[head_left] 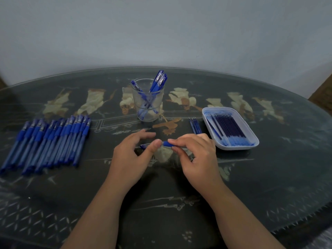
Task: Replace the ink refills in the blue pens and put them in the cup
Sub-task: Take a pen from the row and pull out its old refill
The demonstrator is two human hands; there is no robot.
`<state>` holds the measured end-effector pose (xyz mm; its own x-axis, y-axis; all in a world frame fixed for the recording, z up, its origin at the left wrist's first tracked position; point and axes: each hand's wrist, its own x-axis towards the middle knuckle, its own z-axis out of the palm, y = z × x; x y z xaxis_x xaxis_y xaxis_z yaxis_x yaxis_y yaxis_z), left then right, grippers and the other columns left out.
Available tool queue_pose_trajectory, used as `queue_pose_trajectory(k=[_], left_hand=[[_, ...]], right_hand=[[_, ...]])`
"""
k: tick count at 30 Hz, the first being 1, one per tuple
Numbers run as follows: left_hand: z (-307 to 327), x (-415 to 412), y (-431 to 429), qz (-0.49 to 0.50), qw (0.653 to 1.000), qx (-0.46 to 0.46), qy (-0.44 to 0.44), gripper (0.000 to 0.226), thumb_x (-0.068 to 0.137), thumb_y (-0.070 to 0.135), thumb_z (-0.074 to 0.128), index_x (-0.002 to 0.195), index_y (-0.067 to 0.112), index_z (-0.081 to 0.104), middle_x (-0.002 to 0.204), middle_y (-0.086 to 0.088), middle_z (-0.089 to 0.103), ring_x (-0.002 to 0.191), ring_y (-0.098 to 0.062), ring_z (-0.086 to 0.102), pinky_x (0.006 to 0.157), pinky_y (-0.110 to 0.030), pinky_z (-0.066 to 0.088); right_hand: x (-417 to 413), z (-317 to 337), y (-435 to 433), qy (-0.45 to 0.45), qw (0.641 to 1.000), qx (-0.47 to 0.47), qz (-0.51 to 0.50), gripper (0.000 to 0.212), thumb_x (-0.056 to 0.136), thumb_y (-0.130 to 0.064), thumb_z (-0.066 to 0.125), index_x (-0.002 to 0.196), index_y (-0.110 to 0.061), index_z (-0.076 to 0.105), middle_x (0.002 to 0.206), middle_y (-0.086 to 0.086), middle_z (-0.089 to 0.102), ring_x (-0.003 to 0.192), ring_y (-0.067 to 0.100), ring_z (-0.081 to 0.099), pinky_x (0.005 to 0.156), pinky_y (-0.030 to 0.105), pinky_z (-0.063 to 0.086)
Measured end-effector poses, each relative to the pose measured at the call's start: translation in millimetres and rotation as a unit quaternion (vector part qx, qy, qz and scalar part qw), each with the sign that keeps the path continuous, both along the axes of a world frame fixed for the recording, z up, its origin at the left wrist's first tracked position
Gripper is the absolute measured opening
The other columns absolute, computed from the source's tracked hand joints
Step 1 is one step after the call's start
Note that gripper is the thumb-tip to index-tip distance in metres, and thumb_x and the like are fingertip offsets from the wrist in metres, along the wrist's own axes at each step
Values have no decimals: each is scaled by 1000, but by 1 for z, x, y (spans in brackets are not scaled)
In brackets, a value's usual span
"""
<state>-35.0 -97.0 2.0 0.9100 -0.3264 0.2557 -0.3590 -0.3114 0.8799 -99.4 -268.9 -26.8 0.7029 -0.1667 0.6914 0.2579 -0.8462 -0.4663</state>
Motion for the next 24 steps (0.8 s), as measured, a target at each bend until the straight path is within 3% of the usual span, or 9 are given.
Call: queue_pose_trajectory(k=[2, 6, 8, 10, 12, 15, 19, 24], left_hand=[[-1, 0, 2, -6, 1000, -11, 2, 25, 82, 26, 74, 104, 37, 66, 102, 30, 65, 107, 24, 48, 86, 4, 31], [-3, 2, 1, 2, 1000, -19, 9, 7, 84, 23, 72, 86, 29, 71, 98, 19, 70, 111, 18, 52, 89, 1, 33], [-1, 1, 0, 14, 1000, -19, 14, 5, 83, 29, 71, 88, 31, 72, 97, 23, 68, 107, 23, 50, 85, 4, 33], [2, -2, 0, 11, 999, -23, 27, 17, 79, 36, 73, 95, 34, 71, 96, 25, 67, 104, 22, 52, 85, 2, 36], [2, -2, 2, 0, 998, -41, 38, 23, 77, 29, 77, 99, 33, 71, 97, 20, 70, 102, 14, 58, 90, -7, 42], [2, -2, 2, 3, 996, -63, 65, 18, 79, 17, 77, 88, 33, 75, 96, 19, 73, 101, 9, 62, 96, -24, 47], [4, -2, 1, 21, 996, -60, 65, 12, 82, 21, 74, 85, 33, 74, 91, 23, 72, 93, 8, 64, 89, -24, 50], [6, -2, 4, 23, 987, -115, 108, 17, 81, 14, 75, 86, 30, 76, 89, 14, 74, 91, -4, 68, 89, -32, 54]], right_hand=[[0, 0, 0, 1, 1000, 2, 0, 16, 90, -21, 68, 103, -29, 72, 95, -16, 66, 88, 16, 60, 77, 46, 44], [1, 0, 0, 0, 1000, -3, -2, 15, 90, -22, 68, 103, -29, 72, 94, -16, 65, 88, 16, 59, 77, 46, 44], [1, 0, 0, 1, 1000, -1, -3, 16, 90, -21, 68, 103, -30, 72, 94, -16, 65, 88, 16, 59, 77, 46, 44], [0, 0, 0, 3, 1000, -1, -5, 17, 89, -21, 69, 103, -30, 72, 94, -17, 65, 88, 15, 58, 78, 45, 44], [0, 0, 0, 1, 1000, -2, -5, 17, 89, -20, 69, 103, -30, 72, 94, -16, 66, 88, 15, 59, 78, 45, 44], [1, -1, 0, -2, 1000, -3, -3, 16, 90, -21, 69, 102, -29, 72, 94, -15, 66, 87, 17, 59, 77, 46, 45], [1, -1, -1, -2, 1000, 2, -7, 16, 89, -21, 69, 102, -30, 72, 93, -16, 66, 87, 16, 59, 77, 46, 44], [1, -1, -1, 1, 1000, 5, -14, 17, 90, -22, 68, 104, -31, 72, 94, -17, 66, 88, 15, 58, 78, 46, 44]])
